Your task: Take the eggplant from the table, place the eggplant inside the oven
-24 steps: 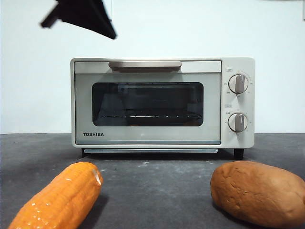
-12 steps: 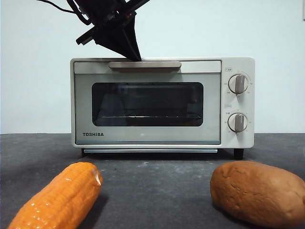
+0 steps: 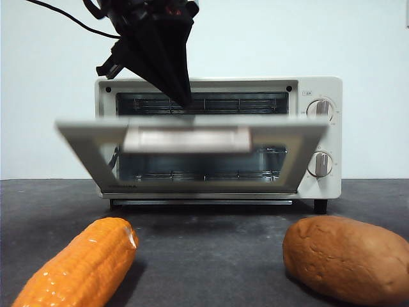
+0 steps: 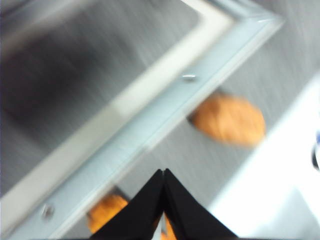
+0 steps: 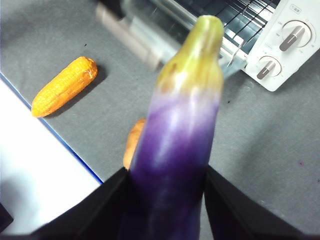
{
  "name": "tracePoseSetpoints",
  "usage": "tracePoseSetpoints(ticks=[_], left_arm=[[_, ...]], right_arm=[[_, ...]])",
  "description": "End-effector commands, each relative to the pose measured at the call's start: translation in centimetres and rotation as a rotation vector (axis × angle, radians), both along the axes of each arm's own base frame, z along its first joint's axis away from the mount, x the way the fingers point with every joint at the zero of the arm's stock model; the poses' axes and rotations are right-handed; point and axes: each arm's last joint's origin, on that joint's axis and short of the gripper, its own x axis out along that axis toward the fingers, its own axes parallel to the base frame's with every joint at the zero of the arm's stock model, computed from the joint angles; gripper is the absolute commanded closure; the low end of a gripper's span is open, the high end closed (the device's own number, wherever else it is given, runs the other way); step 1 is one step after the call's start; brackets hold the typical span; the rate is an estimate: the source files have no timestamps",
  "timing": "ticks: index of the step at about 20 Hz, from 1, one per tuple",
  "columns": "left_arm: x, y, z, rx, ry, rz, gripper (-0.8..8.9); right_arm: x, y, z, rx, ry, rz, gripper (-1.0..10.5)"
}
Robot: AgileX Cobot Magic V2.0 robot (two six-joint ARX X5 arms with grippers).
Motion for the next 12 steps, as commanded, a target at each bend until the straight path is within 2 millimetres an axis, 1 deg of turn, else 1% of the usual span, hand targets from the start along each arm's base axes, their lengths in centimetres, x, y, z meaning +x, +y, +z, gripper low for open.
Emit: tracePoseSetpoints(ticks=[1, 4, 7, 10, 12], left_arm=[[-1.1, -0.4, 0.9, -0.007, -0.019, -0.079, 8.08], [-1.6, 0.1, 2.2, -0.032, -0.085, -0.066, 8.08], [-1.8, 0.8, 3.1, 0.001, -0.222, 0.027, 8.08], [-2.5, 2.6, 2.8, -0.002, -0.32, 0.139, 8.08], [-3.0, 4.2, 2.1, -0.02, -0.35, 0.207, 8.08]], right_arm=[[0.0, 0.2, 0.6, 0.021, -0.02, 0.028, 8.0], [0.6, 1.2, 0.5, 0.019, -0.001, 0.054, 8.0], [1.6, 2.4, 0.2, -0.013, 0.002, 0.073, 8.0], [3.0, 4.3, -0.1, -0.046, -0.017, 0.11, 8.0], [4.2, 5.8, -0.3, -0.06, -0.054, 0.13, 8.0]])
